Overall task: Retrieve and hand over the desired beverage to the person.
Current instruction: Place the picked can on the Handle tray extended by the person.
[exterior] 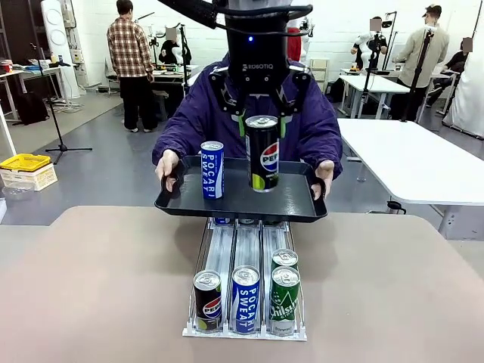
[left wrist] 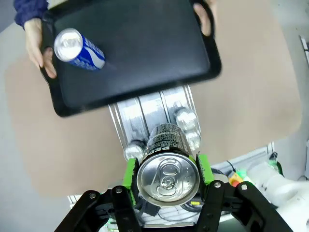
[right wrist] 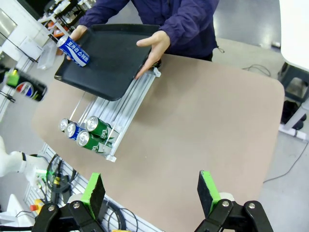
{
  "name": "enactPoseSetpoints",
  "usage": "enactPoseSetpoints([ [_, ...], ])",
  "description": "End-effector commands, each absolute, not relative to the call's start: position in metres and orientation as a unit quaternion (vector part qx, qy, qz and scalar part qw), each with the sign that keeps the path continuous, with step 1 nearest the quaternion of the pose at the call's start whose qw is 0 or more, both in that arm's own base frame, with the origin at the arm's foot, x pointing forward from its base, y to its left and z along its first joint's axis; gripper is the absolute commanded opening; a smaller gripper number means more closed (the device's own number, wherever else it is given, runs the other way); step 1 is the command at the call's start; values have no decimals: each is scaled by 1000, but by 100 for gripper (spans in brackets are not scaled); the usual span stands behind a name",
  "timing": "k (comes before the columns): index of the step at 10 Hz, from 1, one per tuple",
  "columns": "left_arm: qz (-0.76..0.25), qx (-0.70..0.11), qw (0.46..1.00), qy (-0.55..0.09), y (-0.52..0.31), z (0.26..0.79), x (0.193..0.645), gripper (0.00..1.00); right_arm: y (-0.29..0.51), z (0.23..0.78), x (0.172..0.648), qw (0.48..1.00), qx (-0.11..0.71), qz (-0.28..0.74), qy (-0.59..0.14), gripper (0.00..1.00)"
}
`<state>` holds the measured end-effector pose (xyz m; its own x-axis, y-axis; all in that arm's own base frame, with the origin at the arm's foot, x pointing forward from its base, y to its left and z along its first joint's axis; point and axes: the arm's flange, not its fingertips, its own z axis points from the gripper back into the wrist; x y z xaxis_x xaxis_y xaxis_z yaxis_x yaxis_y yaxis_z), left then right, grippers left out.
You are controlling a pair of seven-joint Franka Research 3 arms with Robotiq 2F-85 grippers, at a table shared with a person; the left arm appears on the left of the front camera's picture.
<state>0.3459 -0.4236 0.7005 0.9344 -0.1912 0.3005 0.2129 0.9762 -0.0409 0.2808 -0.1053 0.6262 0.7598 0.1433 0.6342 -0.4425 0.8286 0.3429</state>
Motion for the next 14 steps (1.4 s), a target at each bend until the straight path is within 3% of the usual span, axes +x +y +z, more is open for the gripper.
enactPoseSetpoints([
  [1,-84,-29,983,-162,-435,707,393,58,-105,627,283,898,261,170,-312,100],
  [6,-82,-30,983,-159,-433,633,487,58,-105,627,283,898,261,170,-312,100],
  [14,-73,-16,988,-133,-450,596,521,58,-105,627,283,898,261,170,-312,100],
])
